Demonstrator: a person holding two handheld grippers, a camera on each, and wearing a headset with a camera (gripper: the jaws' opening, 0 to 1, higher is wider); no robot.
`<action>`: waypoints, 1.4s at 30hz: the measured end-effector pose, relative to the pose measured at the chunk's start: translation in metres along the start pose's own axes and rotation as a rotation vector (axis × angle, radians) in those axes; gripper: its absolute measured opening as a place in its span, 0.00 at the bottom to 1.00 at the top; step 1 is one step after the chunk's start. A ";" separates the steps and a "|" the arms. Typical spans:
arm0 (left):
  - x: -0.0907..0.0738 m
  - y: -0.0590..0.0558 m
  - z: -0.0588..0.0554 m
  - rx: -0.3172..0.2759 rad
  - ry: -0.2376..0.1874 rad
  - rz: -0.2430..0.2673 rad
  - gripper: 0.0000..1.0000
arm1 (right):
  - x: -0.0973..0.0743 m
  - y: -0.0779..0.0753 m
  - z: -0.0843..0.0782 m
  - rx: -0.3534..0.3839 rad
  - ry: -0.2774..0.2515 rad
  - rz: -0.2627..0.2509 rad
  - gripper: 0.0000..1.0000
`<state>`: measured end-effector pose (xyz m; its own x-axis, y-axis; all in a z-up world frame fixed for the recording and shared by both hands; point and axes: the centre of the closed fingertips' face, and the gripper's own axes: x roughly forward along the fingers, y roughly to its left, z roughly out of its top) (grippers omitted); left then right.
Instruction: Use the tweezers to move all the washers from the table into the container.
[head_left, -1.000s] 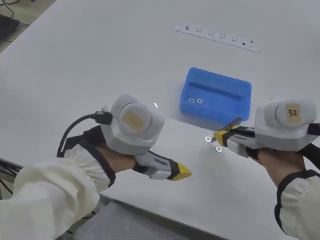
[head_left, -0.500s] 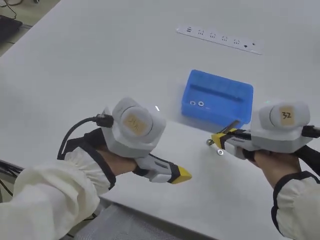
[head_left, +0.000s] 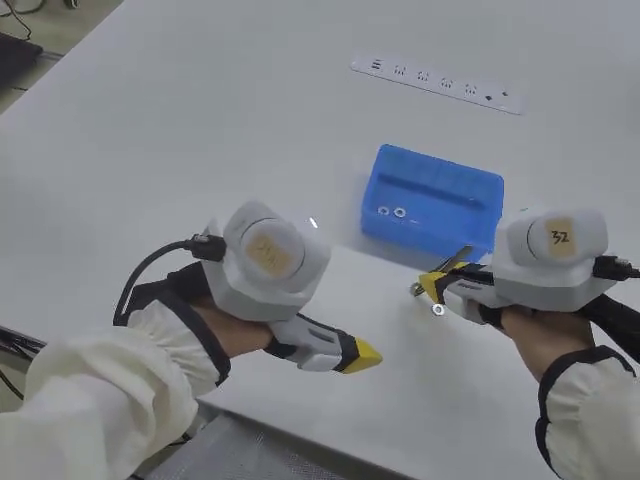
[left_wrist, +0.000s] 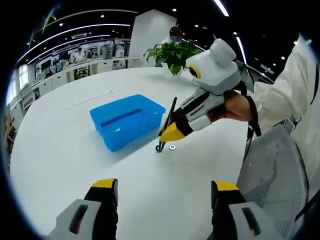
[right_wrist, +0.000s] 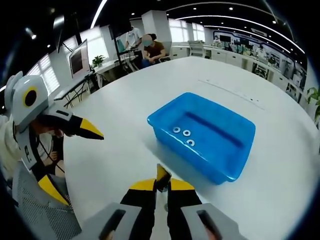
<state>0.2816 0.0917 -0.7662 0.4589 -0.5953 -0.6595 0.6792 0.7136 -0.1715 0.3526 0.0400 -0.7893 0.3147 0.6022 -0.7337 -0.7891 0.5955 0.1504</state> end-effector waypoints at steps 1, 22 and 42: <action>0.000 0.000 0.001 0.002 -0.003 0.001 0.77 | 0.000 0.001 0.000 -0.009 0.001 -0.002 0.03; -0.007 0.003 0.004 0.026 -0.004 0.014 0.77 | -0.037 -0.013 0.052 -0.026 -0.123 -0.021 0.03; -0.008 0.005 0.002 0.019 0.002 0.022 0.77 | -0.004 -0.049 0.068 0.011 -0.090 -0.050 0.03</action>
<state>0.2822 0.0998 -0.7604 0.4728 -0.5786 -0.6645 0.6799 0.7193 -0.1426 0.4257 0.0448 -0.7489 0.4003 0.6164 -0.6781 -0.7654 0.6318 0.1225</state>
